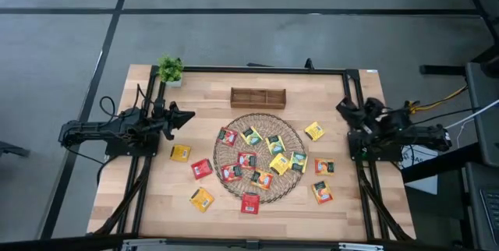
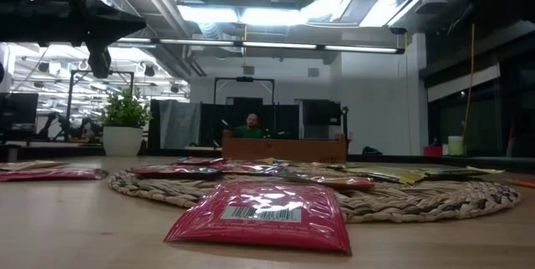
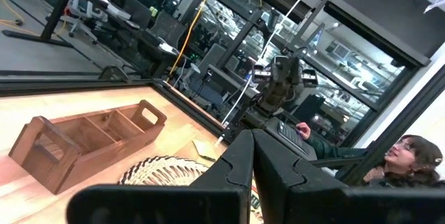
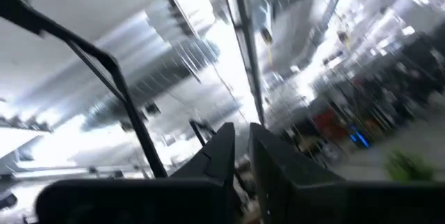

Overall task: Pick & Place Tea
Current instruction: Put the yellow tea bag into the left of the wooden organizer

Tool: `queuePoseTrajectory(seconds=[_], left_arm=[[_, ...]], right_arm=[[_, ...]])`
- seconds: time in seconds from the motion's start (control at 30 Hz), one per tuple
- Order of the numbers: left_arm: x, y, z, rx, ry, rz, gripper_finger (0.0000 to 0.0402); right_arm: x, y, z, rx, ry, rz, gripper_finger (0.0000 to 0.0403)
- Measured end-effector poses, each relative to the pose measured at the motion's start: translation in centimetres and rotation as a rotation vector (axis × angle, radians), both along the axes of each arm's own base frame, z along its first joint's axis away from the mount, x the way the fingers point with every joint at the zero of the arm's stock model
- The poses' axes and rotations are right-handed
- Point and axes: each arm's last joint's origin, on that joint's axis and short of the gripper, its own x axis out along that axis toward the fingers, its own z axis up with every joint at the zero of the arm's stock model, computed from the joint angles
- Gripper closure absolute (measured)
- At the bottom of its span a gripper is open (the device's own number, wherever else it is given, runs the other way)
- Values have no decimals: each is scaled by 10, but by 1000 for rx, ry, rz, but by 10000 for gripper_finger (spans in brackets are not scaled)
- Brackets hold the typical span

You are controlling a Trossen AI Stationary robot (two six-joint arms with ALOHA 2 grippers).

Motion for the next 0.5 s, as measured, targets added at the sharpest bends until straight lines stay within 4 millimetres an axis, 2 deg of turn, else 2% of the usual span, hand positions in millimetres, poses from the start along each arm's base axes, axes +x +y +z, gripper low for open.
queuePoseTrajectory(seconds=[0.3,0.5], left_arm=[[0,0,0,-2,0,0,393],[0,0,0,-17,-5,-2,393]], right_arm=[[-14,0,51,-73,-61,-72,355],[-3,0,87,-104,145,-82,355]])
